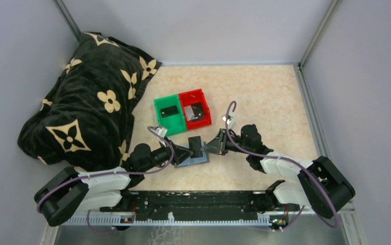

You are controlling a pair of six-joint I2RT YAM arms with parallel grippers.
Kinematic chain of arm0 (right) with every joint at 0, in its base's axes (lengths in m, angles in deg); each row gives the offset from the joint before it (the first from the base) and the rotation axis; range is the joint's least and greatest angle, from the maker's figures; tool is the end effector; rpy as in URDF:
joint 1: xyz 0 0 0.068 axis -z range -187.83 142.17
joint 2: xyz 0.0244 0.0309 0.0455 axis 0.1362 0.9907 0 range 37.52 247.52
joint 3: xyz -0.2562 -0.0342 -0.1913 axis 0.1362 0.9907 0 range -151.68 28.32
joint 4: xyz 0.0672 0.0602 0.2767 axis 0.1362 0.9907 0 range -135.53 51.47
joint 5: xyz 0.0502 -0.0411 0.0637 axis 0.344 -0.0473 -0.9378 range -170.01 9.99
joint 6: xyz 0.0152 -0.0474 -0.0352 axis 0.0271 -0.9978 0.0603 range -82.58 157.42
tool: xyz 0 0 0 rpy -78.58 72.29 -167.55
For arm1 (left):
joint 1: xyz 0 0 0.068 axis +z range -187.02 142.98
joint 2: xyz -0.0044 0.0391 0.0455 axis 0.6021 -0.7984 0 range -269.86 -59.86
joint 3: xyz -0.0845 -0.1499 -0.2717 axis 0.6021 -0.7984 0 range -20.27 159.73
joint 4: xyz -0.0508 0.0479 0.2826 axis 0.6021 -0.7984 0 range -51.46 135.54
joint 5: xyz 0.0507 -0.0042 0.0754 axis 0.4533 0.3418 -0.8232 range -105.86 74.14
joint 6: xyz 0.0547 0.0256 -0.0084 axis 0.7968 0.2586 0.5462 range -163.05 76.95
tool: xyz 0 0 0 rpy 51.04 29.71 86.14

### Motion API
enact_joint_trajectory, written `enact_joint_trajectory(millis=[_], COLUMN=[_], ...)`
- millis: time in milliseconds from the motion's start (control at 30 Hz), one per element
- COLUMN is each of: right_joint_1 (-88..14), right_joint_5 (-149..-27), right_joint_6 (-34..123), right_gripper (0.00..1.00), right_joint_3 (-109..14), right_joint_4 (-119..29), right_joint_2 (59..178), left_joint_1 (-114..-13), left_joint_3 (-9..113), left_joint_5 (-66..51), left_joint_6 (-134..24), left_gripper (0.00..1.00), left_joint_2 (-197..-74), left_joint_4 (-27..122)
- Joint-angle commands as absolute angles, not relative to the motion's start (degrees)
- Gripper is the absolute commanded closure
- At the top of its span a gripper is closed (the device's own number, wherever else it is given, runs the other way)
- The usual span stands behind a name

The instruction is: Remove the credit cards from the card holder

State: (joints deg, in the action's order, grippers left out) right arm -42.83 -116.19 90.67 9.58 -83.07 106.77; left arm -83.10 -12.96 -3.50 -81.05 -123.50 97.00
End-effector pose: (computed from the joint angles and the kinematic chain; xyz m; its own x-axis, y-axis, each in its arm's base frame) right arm 0.1800 0.1590 0.2073 -0.8586 0.1883 -0.4769 -0.4117 0.3011 0.8601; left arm 0.1330 -0.1522 0.1882 -0.5706 -0.2744 -0.7740 0.6349 0.4505 -0.6277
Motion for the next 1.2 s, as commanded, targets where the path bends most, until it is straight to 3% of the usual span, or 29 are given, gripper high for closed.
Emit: enact_joint_trajectory(millis=[0,167,400,500,567,700,867,1000,1167], right_joint_1=[-43.7,-43.9,-46.3,-46.7,-46.7,-46.7,-45.6,-43.3,-40.8], right_joint_5=[-116.7,-117.4,-116.9,-116.8,-116.6,-115.6,-112.8,-111.7,-111.6], right_joint_6=[91.1,90.7,91.7,92.1,91.9,91.1,90.1,87.9,85.1], right_gripper=[1.0,1.0,1.0,1.0,1.0,1.0,0.65,0.62,0.62], right_joint_3=[9.0,8.5,7.6,7.6,7.6,7.6,7.8,6.9,5.2], right_joint_4=[-86.3,-85.7,-88.5,-89.5,-89.4,-88.0,-84.0,-78.5,-72.4], right_joint_2=[104.5,104.1,106.8,107.3,107.3,106.6,103.6,100.4,97.3], left_joint_1=[-82.9,-82.8,-82.8,-82.8,-82.7,-82.7,-82.2,-82.2,-81.4], left_joint_3=[-14.1,-14.2,-14.5,-15.1,-15.6,-15.7,-12.7,-2.8,8.8], left_joint_5=[-6.0,-4.0,5.7,6.9,6.7,6.5,0.0,-14.0,-27.6], left_joint_6=[-82.0,-82.5,-89.1,-90.9,-91.5,-91.5,-90.0,-83.1,-76.3], left_gripper=[0.53,0.57,0.64,0.78,0.96,1.0,1.0,1.0,1.0], left_joint_2=[-122.2,-121.9,-127.9,-131.5,-132.7,-132.9,-128.3,-124.5,-131.4], left_joint_4=[99.3,101.0,117.4,123.1,125.1,125.3,112.5,88.7,82.1])
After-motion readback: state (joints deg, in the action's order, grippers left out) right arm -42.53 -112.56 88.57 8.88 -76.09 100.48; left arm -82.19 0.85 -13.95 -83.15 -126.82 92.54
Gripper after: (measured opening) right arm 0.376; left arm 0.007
